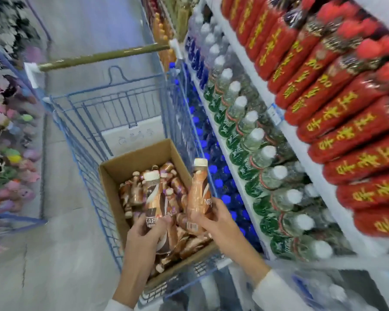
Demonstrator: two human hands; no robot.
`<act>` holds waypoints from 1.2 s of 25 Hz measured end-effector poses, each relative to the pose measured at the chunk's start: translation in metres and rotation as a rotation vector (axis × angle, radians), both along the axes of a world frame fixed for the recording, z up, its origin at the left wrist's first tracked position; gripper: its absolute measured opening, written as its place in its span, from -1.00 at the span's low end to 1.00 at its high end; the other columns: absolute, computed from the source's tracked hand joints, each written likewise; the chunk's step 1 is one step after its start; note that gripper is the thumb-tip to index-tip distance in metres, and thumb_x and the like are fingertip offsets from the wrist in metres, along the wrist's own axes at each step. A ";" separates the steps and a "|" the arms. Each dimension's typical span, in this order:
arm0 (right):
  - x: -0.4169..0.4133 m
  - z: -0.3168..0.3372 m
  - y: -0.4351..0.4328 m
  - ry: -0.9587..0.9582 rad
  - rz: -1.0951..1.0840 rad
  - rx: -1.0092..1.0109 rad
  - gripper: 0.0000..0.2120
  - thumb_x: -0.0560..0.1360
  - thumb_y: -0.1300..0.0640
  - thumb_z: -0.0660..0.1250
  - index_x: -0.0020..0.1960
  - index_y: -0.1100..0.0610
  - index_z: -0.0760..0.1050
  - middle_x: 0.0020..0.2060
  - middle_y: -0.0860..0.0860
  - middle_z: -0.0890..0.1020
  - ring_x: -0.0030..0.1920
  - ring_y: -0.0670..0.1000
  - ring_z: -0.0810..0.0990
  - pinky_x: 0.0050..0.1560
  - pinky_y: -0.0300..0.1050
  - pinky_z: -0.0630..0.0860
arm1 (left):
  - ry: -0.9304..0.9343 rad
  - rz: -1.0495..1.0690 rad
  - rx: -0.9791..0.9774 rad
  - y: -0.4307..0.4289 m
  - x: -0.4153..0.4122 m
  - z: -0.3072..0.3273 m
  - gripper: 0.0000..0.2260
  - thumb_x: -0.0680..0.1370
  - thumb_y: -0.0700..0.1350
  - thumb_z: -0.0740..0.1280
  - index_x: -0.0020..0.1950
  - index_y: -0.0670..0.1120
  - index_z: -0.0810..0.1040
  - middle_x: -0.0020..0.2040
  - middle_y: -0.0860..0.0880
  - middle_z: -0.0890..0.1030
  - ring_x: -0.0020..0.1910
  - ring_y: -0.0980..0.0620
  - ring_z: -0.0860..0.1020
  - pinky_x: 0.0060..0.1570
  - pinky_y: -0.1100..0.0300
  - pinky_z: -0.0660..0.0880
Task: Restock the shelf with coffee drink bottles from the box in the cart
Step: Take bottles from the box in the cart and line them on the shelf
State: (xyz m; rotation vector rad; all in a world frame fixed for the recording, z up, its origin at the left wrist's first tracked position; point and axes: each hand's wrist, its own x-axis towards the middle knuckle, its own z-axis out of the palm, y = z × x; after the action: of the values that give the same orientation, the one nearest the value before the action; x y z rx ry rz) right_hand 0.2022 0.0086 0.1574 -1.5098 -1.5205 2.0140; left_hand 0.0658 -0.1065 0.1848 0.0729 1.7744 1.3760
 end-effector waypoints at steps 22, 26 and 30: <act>0.517 0.238 -0.211 0.064 -1.064 0.626 -0.58 0.45 0.19 0.52 0.18 -0.14 0.46 -0.05 -0.17 0.70 -0.02 -0.11 0.66 0.09 -0.08 0.58 | 0.078 -1.120 0.637 -0.002 0.498 0.201 -0.78 0.29 -0.01 0.60 -0.15 -0.08 0.72 -0.25 -0.09 0.72 -0.27 0.06 0.64 -0.29 0.25 0.56; 0.571 0.281 -0.208 -0.062 -1.197 0.808 -0.55 0.40 0.11 0.54 0.16 -0.16 0.43 -0.05 -0.20 0.68 -0.03 -0.18 0.66 0.07 -0.09 0.59 | 0.116 -1.200 0.781 0.018 0.572 0.244 -0.92 0.42 -0.13 0.56 -0.14 -0.02 0.70 -0.25 0.02 0.73 -0.29 0.15 0.64 -0.23 0.25 0.58; 0.609 0.305 -0.181 -0.201 -1.283 0.926 -0.48 0.42 0.16 0.53 0.26 -0.06 0.35 0.04 -0.14 0.63 -0.04 -0.22 0.63 -0.01 -0.23 0.54 | 0.221 -1.270 0.905 0.053 0.630 0.267 -0.79 0.38 0.03 0.58 -0.03 0.05 0.70 -0.15 0.13 0.73 -0.13 0.15 0.68 -0.01 0.14 0.62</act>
State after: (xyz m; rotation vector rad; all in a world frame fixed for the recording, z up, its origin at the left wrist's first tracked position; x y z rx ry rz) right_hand 0.8113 -0.1722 0.4625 -1.5415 -0.8197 0.3633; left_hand 0.6960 -0.0538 0.4516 1.5668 0.7229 1.0221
